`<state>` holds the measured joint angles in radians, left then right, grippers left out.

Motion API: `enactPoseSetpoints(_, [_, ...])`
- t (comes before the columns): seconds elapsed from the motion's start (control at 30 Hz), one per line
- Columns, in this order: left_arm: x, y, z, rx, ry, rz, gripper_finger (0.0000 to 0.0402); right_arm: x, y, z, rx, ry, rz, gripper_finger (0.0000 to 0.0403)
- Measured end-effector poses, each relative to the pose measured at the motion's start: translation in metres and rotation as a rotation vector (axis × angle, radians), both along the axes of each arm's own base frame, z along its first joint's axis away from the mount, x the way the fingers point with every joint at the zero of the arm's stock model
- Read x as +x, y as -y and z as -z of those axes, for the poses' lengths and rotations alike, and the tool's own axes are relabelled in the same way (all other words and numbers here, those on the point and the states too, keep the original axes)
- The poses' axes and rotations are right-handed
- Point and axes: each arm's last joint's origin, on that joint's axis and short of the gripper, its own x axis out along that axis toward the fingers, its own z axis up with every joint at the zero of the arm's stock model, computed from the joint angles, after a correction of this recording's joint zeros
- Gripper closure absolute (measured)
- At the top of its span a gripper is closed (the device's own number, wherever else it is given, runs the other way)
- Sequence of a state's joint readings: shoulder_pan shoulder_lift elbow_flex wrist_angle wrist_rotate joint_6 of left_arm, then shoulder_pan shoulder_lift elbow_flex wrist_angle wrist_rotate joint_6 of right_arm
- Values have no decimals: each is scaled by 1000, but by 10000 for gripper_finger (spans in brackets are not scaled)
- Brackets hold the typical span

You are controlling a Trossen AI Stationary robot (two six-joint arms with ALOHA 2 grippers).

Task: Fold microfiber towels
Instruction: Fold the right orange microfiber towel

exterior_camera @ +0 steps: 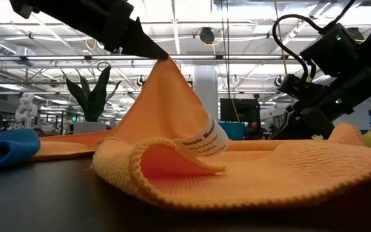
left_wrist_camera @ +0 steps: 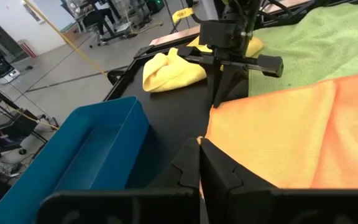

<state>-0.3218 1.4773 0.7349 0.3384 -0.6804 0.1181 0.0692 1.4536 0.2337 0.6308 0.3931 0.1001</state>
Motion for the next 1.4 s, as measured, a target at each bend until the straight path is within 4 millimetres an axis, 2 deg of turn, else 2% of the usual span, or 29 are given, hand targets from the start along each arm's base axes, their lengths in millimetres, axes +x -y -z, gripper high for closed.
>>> enactPoseSetpoints(0.3, [0,0,0,0,0,0,398,0,0,0,12,11,8,402])
enactPoseSetpoints(0.47, [0,0,0,5,1,2,398,1,0,-9,15,67,6,402])
enactPoseSetpoints(0.77, [-4,1,-6,43,10,-30,399,-1,-5,-45,-2,262,-47,402])
enactPoseSetpoints(1.4, [-25,10,-43,138,119,-70,399,-27,-24,-112,-57,659,-205,403])
